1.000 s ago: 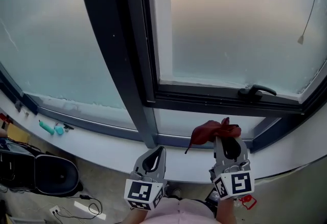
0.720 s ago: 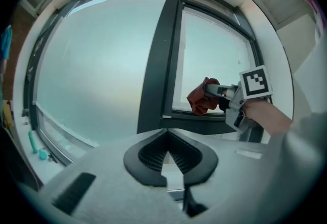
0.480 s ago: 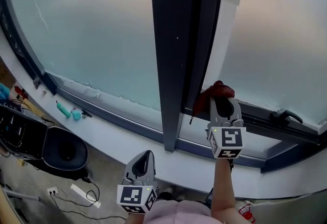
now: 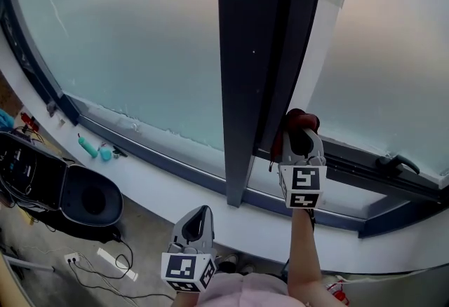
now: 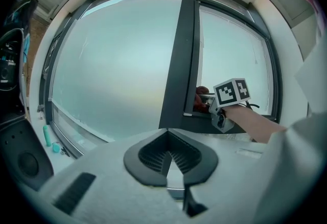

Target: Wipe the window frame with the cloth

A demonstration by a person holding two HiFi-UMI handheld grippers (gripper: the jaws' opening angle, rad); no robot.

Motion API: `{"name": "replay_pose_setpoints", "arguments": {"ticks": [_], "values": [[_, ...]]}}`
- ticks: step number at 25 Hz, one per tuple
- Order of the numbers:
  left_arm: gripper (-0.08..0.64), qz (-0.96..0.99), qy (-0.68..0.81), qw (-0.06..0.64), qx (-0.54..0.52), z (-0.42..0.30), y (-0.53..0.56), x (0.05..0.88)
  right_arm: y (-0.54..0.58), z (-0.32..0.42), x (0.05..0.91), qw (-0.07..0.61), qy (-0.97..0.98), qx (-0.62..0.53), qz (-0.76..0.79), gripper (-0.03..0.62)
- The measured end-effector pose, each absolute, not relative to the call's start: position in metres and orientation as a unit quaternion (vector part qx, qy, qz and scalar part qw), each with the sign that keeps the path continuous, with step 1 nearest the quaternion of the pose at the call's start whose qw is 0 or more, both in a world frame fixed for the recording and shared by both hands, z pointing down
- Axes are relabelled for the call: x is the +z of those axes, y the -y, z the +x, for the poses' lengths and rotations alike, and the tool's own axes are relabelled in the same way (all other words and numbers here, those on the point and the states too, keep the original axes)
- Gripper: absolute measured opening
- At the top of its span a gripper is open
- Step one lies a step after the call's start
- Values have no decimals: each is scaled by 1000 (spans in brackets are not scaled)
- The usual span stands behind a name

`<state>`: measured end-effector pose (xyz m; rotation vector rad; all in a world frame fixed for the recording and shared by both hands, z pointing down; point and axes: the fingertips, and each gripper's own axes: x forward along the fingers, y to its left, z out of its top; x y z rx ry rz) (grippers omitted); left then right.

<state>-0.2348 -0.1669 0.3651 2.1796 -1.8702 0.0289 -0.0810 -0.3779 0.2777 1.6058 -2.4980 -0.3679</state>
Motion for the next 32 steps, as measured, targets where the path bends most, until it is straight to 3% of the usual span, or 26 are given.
{"name": "replay_pose_setpoints", "arguments": {"ticks": [32], "values": [[-3, 816, 566, 118, 14, -149, 192, 355, 367, 60, 283, 98, 773, -75, 623, 69]]}}
